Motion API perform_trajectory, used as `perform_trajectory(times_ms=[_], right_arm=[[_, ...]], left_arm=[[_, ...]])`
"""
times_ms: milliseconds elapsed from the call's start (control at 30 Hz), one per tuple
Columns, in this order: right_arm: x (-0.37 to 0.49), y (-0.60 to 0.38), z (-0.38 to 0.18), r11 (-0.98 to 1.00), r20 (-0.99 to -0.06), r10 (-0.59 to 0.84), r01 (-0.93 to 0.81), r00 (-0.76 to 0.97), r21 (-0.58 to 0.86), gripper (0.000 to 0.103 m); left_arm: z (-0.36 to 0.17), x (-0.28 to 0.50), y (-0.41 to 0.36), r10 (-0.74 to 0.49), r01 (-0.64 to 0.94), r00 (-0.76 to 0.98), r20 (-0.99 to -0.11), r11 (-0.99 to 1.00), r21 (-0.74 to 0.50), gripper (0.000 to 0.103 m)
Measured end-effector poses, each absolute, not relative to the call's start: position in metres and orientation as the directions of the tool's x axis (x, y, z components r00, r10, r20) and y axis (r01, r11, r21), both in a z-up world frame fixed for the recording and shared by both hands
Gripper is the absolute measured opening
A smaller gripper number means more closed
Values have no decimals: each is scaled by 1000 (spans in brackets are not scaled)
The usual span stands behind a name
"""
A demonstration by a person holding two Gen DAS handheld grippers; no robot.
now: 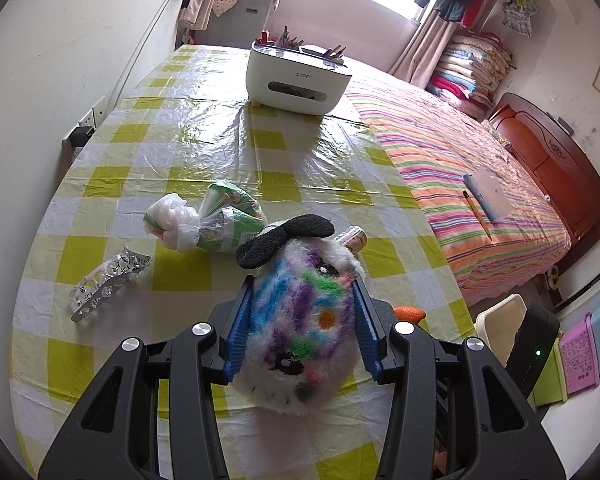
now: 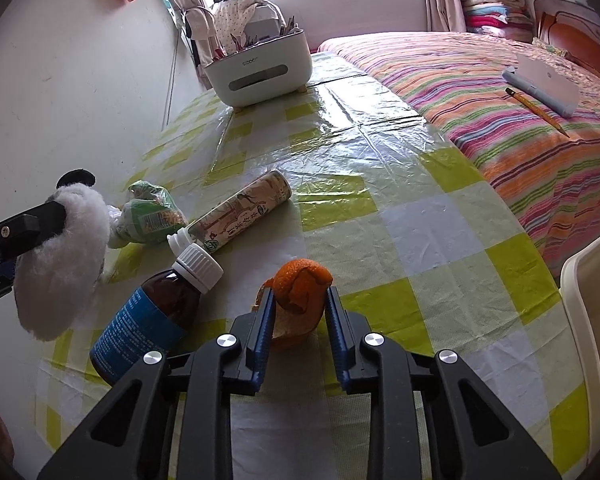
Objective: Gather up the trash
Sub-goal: 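Carry the orange peel and plush toy over the cream bin and open both grippers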
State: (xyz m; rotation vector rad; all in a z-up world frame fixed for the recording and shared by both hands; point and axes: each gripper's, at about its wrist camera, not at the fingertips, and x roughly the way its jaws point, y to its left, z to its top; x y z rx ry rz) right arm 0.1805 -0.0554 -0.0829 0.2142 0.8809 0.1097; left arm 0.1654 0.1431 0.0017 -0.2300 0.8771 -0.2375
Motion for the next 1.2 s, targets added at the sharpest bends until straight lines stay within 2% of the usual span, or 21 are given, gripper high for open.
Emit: perform_trajectory(times_ms=[500, 1200], right_arm=[[154, -81, -67, 967, -702, 180, 8, 689, 256, 24], [119, -182, -38, 946, -622, 50, 163, 781, 281, 24]], left_arm=[[11, 156, 112, -359, 181, 608, -708, 931, -317, 44], [10, 152, 15, -459, 335, 554, -694, 886, -319, 44]])
